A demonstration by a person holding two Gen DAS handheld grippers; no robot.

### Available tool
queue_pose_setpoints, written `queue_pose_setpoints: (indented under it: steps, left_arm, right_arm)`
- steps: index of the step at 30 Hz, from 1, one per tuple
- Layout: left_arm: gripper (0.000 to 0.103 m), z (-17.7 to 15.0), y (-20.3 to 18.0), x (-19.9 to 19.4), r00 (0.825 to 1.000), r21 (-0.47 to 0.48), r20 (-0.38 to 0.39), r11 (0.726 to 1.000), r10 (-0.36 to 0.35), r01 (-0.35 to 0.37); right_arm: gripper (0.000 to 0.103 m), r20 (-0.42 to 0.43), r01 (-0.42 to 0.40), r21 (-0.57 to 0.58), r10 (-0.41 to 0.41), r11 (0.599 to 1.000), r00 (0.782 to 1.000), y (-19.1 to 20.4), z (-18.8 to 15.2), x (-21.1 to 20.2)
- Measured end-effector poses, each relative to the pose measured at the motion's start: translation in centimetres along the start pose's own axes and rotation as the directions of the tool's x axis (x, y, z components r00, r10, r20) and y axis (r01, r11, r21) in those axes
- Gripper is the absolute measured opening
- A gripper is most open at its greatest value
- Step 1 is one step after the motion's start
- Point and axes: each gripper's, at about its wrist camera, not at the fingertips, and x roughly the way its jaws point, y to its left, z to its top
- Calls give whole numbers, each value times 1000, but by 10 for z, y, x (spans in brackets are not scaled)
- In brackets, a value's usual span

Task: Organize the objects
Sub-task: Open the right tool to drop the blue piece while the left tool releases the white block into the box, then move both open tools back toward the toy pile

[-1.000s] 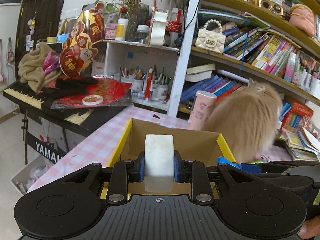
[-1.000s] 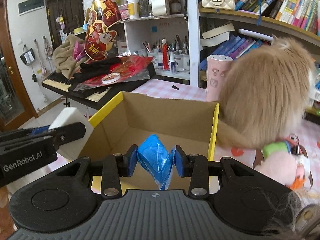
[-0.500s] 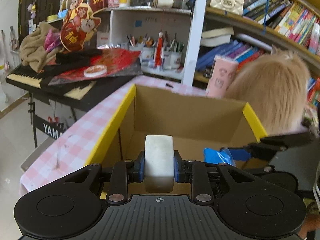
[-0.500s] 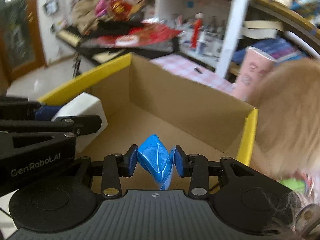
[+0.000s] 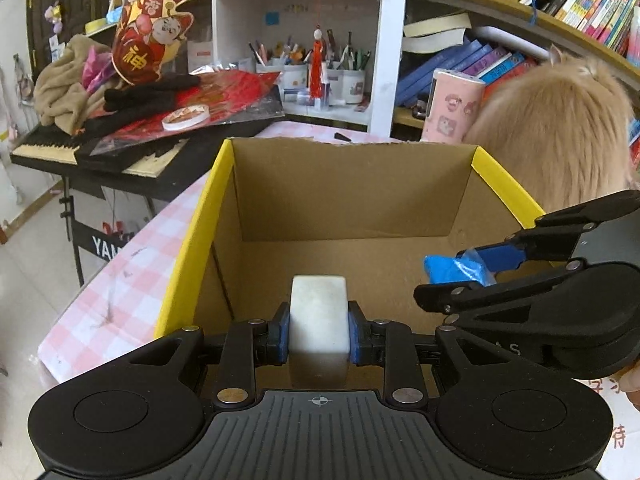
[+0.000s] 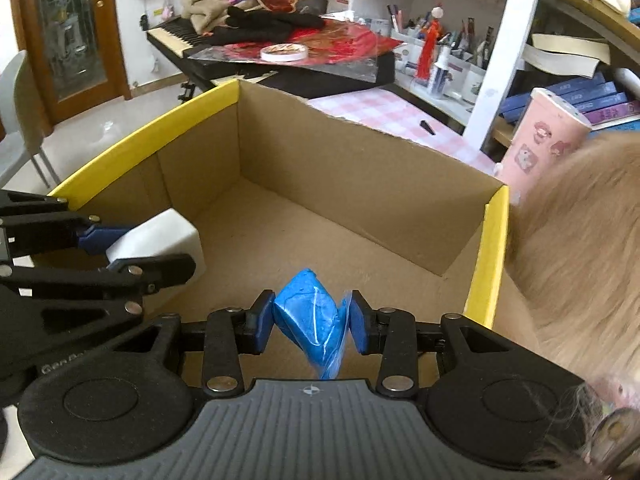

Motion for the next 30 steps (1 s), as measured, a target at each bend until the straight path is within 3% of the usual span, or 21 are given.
queue_pose_setpoints:
  steps: [3, 7, 10, 15, 19, 23, 30]
  left_arm:
    - [31, 5, 1, -7, 999, 0, 39, 1000, -1, 1]
    - [64, 12, 7, -36, 985, -40, 172, 999, -8, 15]
    - [65, 16, 8, -59, 966, -64, 258, 998, 1, 16]
    - [69, 15, 8, -90, 945, -100, 328, 994, 1, 33]
    - [73, 3, 14, -108, 938, -119, 346, 992, 1, 43]
    - [73, -12, 21, -117, 947, -111, 321, 993, 1, 36]
    - [73, -54, 31, -133, 971, -99, 238, 995, -2, 26]
  right_arm:
    - [44, 26, 11, 10, -11, 1000, 1000, -2, 0, -4]
    - [56, 90, 64, 58, -69, 996, 994, -5, -3, -20]
    - [57, 144, 36, 121, -54, 992, 988, -11, -5, -39]
    - [60, 234, 68, 228, -122, 971, 965, -13, -10, -74]
    - [61, 275, 95, 311, -185, 946, 943, -8, -24, -102]
    - [63, 278, 132, 366, -244, 921, 929, 5, -43, -122]
    - [63, 221, 186, 365, -279, 912, 935, 47, -87, -137]
